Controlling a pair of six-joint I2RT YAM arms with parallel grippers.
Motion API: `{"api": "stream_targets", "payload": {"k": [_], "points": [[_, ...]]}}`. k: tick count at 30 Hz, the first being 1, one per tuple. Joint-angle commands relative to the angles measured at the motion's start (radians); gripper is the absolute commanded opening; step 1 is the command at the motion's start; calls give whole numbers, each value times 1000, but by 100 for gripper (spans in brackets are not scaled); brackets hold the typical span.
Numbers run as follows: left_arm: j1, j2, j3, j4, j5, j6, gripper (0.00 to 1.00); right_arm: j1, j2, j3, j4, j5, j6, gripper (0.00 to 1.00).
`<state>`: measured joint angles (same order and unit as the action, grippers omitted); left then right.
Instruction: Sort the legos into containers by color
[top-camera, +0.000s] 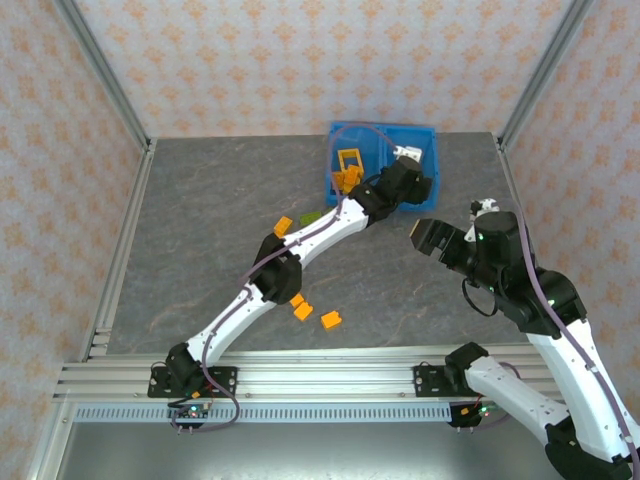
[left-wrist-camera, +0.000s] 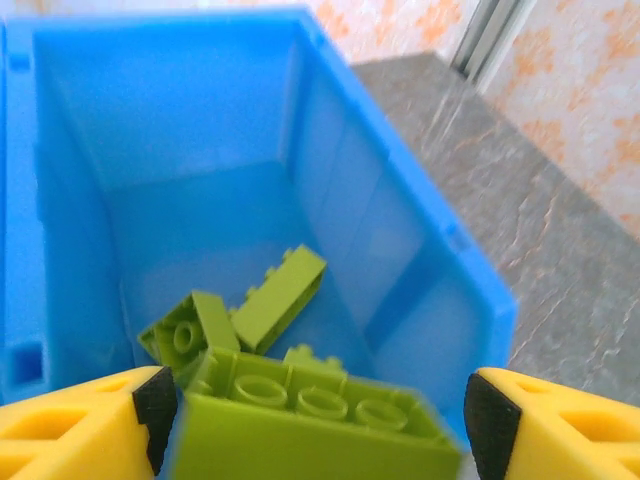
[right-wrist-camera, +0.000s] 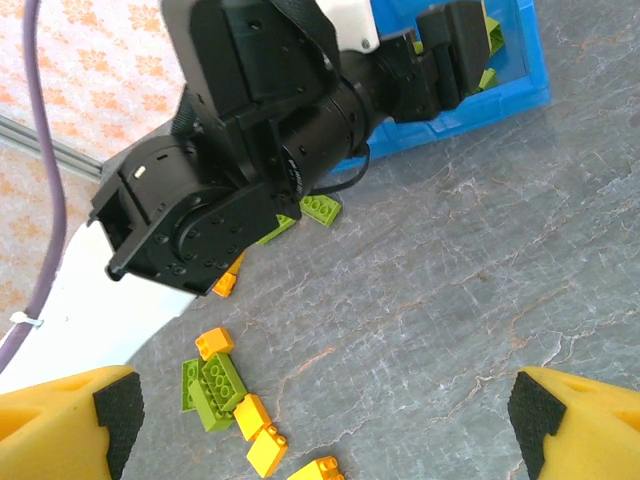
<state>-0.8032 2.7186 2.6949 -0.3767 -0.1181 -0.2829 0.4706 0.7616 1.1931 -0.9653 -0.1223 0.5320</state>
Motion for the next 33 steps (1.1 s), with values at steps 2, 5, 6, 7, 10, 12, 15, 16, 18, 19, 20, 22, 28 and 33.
{"api": "stream_targets", "payload": {"k": [2,5,6,7,10,12,15,16,18,19,20,22,28,33], "points": [[2,-143,40,-11,-43,-6,83,-1,-2,-21,-3,19,6,95],[11,-220,39,-88,-26,-29,84,-1,-1,-27,2,20,12,95],[15,-251,40,-121,-17,-38,84,0,-1,-31,8,19,13,95],[22,-282,39,-158,-8,-45,84,0,2,-32,14,14,11,95],[47,-412,-19,-259,8,-50,85,-1,14,-45,23,9,-1,95],[70,-546,-144,-280,15,-32,86,-1,30,-58,31,-13,-20,95],[99,-795,-475,-213,30,16,88,0,76,-74,32,-95,-56,94],[107,-888,-572,-193,32,36,89,2,95,-73,27,-134,-68,94],[121,-1055,-763,-173,36,104,90,23,147,-77,21,-220,-89,94],[124,-1121,-834,-173,38,145,92,43,174,-82,20,-243,-95,94],[124,-1191,-906,-189,38,191,93,71,205,-89,25,-258,-96,94],[124,-1304,-1018,-236,48,281,95,145,262,-107,50,-273,-90,94],[124,-1656,-1337,-418,231,527,100,394,466,-151,170,-256,-54,94],[124,-1951,-1571,-513,444,738,100,523,660,-160,242,-236,-46,94]]}}
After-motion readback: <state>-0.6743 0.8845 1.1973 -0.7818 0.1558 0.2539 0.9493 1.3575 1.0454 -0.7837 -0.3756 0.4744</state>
